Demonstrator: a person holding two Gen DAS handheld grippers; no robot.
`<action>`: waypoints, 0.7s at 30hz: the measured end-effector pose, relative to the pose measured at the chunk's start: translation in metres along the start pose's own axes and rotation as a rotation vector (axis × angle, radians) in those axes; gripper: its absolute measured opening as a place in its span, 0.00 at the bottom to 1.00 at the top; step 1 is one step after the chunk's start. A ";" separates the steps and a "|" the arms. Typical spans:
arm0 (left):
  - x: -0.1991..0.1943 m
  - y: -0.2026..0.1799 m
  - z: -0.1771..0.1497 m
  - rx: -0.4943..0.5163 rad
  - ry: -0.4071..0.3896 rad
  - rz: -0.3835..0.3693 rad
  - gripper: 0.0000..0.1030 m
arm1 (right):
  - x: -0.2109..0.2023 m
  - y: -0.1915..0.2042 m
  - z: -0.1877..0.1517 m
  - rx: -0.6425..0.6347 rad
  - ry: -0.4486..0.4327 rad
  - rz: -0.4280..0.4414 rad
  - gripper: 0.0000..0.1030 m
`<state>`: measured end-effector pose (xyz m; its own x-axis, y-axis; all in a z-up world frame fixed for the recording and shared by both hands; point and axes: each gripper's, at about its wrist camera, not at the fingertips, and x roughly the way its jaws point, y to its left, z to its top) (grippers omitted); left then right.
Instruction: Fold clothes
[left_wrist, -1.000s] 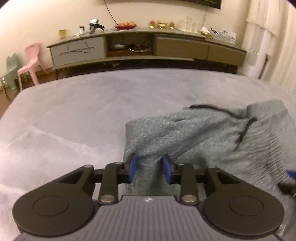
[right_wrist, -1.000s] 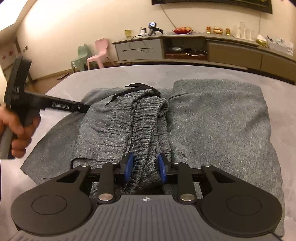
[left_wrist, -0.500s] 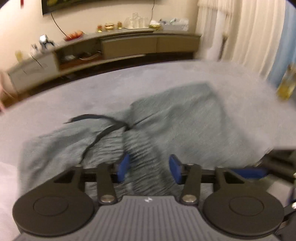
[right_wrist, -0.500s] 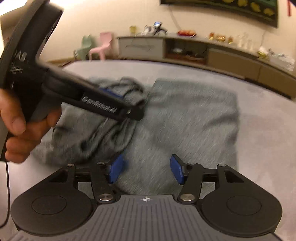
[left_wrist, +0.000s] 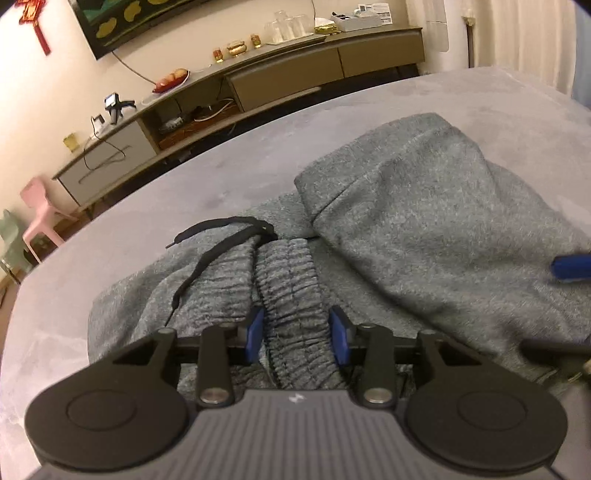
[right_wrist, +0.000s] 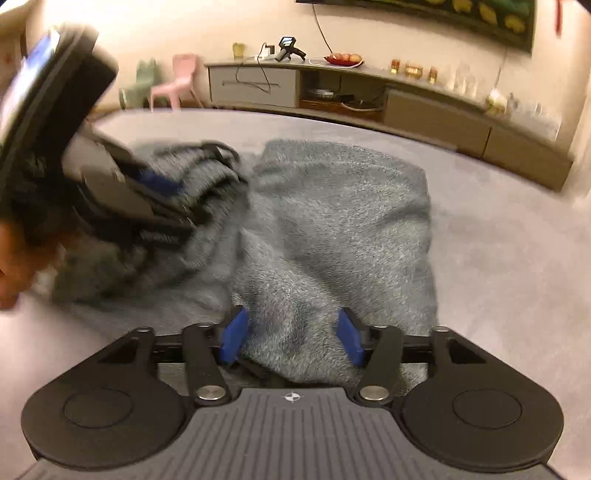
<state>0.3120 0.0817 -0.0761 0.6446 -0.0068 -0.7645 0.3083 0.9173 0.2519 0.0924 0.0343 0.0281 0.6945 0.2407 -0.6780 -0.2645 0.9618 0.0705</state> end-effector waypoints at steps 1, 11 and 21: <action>-0.006 0.006 0.003 -0.039 -0.004 -0.021 0.38 | -0.010 -0.009 0.002 0.058 -0.025 0.023 0.66; -0.040 -0.049 0.086 -0.032 -0.048 -0.257 0.76 | -0.002 -0.070 -0.022 0.282 0.008 -0.067 0.30; -0.017 -0.096 0.090 0.276 0.056 -0.228 0.14 | -0.046 0.022 -0.019 -0.107 -0.301 -0.063 0.17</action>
<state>0.3344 -0.0423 -0.0341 0.5002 -0.1703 -0.8490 0.6220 0.7528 0.2155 0.0422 0.0424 0.0472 0.8742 0.2242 -0.4307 -0.2726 0.9607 -0.0532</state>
